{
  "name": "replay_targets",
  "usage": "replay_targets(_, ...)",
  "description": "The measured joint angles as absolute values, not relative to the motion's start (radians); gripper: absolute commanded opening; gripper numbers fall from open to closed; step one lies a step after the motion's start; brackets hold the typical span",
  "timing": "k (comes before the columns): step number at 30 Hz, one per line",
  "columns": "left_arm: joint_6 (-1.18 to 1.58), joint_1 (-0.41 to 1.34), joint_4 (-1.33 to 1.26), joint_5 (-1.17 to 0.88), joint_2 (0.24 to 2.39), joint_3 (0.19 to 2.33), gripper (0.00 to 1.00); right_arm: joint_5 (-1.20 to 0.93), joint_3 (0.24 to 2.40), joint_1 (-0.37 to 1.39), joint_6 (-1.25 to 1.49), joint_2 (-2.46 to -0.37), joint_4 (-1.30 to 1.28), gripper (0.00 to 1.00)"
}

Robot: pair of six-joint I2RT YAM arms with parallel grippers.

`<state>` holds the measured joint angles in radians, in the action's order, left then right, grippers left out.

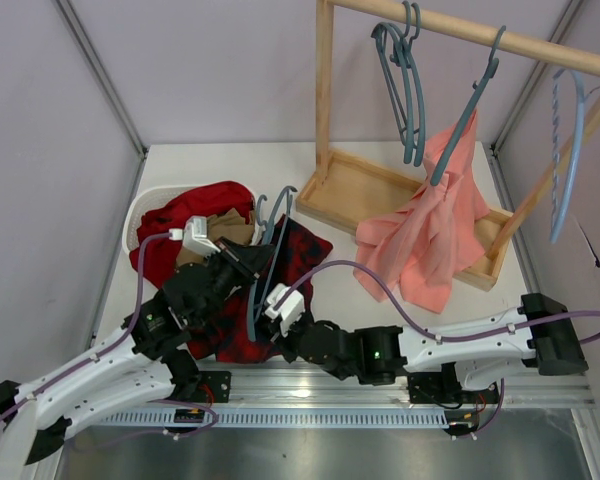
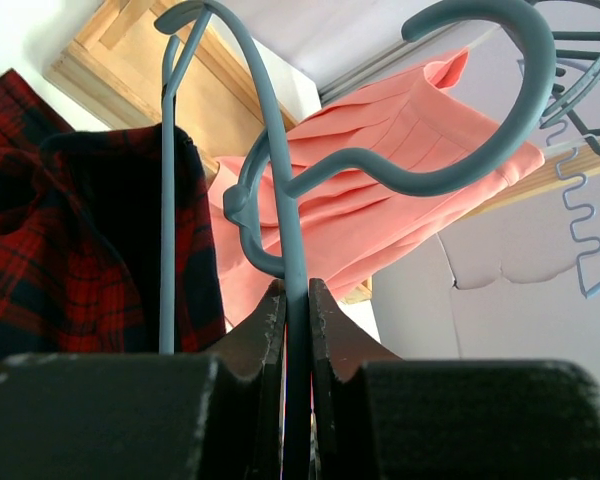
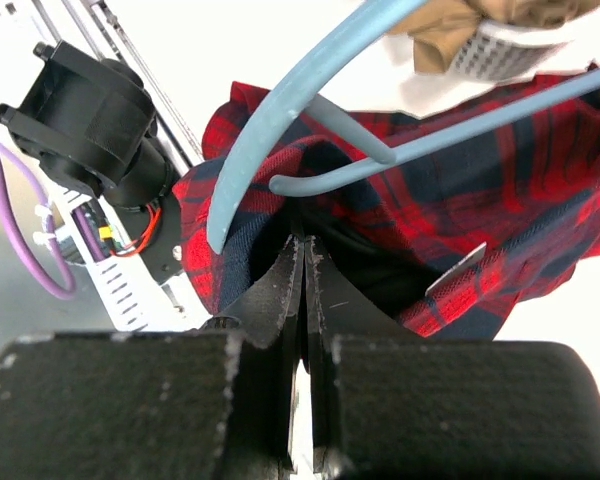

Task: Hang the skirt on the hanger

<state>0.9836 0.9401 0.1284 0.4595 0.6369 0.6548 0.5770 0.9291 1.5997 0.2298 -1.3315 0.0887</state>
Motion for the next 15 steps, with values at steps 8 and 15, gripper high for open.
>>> replay_targets(8, 0.968, 0.941, 0.191, 0.462, 0.637, 0.724, 0.06, 0.557, 0.909, 1.615, 0.093, -1.337, 0.204, 0.00)
replay_targets(15, 0.989, 0.940, 0.194, 0.447, 0.681, 0.724, 0.05, 0.535, 0.873, 1.647, -0.025, -1.336, 0.281, 0.00)
